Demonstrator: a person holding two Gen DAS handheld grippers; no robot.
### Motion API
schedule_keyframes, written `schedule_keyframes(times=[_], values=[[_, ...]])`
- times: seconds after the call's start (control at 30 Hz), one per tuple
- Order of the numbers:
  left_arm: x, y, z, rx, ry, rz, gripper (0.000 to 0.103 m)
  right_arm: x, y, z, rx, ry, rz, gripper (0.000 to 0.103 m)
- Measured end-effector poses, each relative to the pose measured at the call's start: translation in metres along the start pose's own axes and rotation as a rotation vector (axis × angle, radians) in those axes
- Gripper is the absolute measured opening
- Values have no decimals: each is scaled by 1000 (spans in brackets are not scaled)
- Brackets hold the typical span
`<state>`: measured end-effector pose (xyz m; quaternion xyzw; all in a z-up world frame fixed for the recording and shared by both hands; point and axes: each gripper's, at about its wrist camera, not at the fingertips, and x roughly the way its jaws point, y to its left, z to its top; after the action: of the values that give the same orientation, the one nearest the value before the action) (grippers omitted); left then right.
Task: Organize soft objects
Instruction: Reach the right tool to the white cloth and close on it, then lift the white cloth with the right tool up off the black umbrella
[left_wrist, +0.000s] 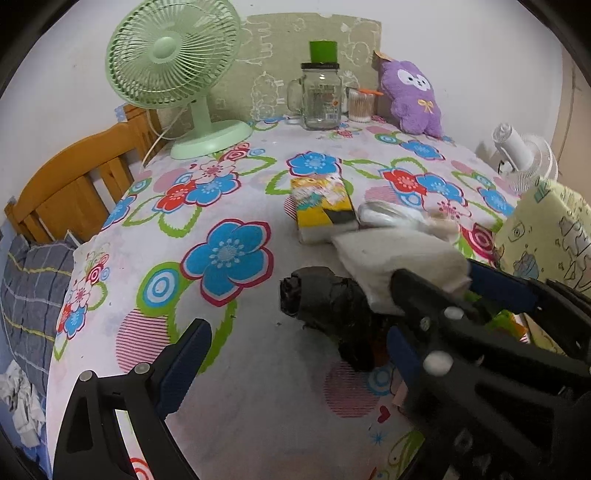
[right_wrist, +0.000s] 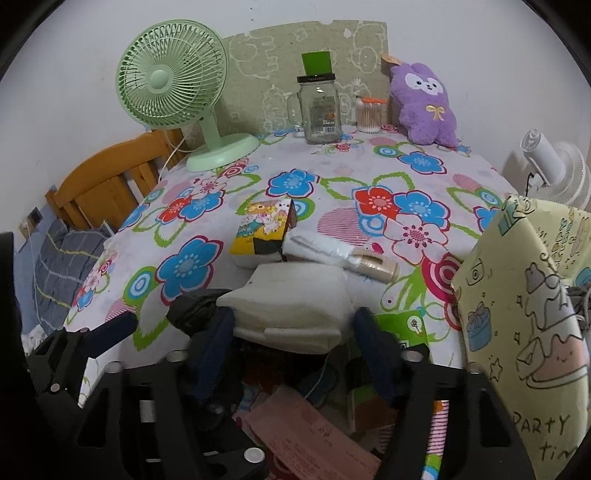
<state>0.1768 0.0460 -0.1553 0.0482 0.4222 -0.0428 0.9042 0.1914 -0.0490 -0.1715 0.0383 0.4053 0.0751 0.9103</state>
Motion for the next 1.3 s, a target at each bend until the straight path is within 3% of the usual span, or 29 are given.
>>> schedule_keyframes(times=[0.07, 0.17, 0.27, 0.63, 0.73, 0.87, 1.2, 1.3], values=[[2, -3, 1, 5, -1, 1, 97, 2, -2, 0, -6, 8, -7, 34], [4, -6, 3, -1, -1, -8, 97, 4, -8, -1, -1, 11, -8, 22], [6, -10, 4, -3, 2, -7, 97, 2, -13, -2, 10, 3, -12, 17], [9, -28, 8, 11, -1, -33, 96, -5, -29, -4, 52, -1, -27, 16], [10, -31, 8, 19, 2, -67, 80, -5, -32, -4, 56, 6, -17, 16], [13, -33, 8, 19, 24, -141, 40, -5, -33, -4, 57, 8, -12, 17], [11, -35, 5, 25, 18, -155, 4, -7, -32, -6, 53, 10, -13, 17], [7, -33, 3, 25, 10, -156, 0, -9, -30, -8, 48, 10, -9, 17]])
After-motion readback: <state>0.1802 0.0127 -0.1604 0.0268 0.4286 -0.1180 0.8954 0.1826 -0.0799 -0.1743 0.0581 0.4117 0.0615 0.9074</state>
